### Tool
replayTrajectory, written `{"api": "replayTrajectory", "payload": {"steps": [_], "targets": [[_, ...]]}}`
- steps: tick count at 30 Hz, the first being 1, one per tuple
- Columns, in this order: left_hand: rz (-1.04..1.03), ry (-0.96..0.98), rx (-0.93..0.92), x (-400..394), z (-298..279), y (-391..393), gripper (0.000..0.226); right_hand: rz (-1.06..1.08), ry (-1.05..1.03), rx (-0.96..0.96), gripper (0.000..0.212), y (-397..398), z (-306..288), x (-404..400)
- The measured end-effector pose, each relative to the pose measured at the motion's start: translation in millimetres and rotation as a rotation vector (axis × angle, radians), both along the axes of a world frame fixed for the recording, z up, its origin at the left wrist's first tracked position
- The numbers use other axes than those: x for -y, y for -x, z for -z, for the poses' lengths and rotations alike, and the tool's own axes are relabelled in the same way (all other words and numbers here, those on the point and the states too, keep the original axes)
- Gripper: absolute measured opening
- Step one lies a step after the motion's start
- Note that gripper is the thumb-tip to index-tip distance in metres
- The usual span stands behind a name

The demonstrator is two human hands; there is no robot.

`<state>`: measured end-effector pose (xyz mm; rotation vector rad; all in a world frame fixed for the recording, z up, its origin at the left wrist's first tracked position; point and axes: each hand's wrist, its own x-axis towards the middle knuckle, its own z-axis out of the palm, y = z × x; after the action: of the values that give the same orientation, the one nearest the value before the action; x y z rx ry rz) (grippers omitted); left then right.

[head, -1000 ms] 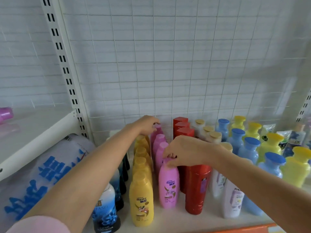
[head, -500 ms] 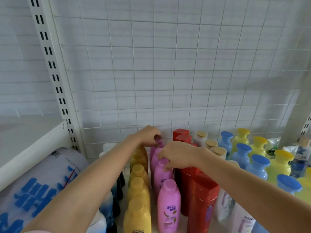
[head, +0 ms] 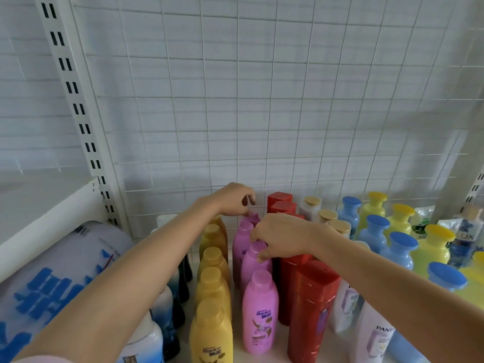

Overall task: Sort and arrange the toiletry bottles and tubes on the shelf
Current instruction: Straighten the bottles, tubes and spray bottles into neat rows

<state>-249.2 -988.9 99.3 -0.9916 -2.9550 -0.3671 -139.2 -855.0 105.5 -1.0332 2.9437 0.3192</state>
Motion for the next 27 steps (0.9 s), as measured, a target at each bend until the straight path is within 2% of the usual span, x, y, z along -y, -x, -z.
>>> {"api": "replayTrajectory", "payload": {"steps": [2, 3, 7, 9, 17, 27], "targets": [[0.001, -0.105, 0.021, 4, -3, -8, 0.016, 0.006, 0.008, -0.009, 0.040, 0, 1, -1], [0.012, -0.093, 0.049, 6, -5, -12, 0.015, 0.004, 0.009, -0.010, 0.040, 0, 1, -1], [0.050, 0.179, 0.159, 6, -6, -22, 0.020, -0.002, 0.064, 0.005, 0.040, 0, -2, 2], [0.069, 0.256, 0.124, 3, -3, -25, 0.018, -0.006, 0.069, 0.004, 0.041, 0, -3, 3], [0.144, 0.241, 0.014, -11, -7, -37, 0.020, 0.003, 0.024, 0.013, 0.034, -4, -4, 1], [0.115, 0.310, 0.045, -15, -11, -39, 0.024, -0.009, 0.111, 0.036, 0.033, -4, -4, 0]]}}
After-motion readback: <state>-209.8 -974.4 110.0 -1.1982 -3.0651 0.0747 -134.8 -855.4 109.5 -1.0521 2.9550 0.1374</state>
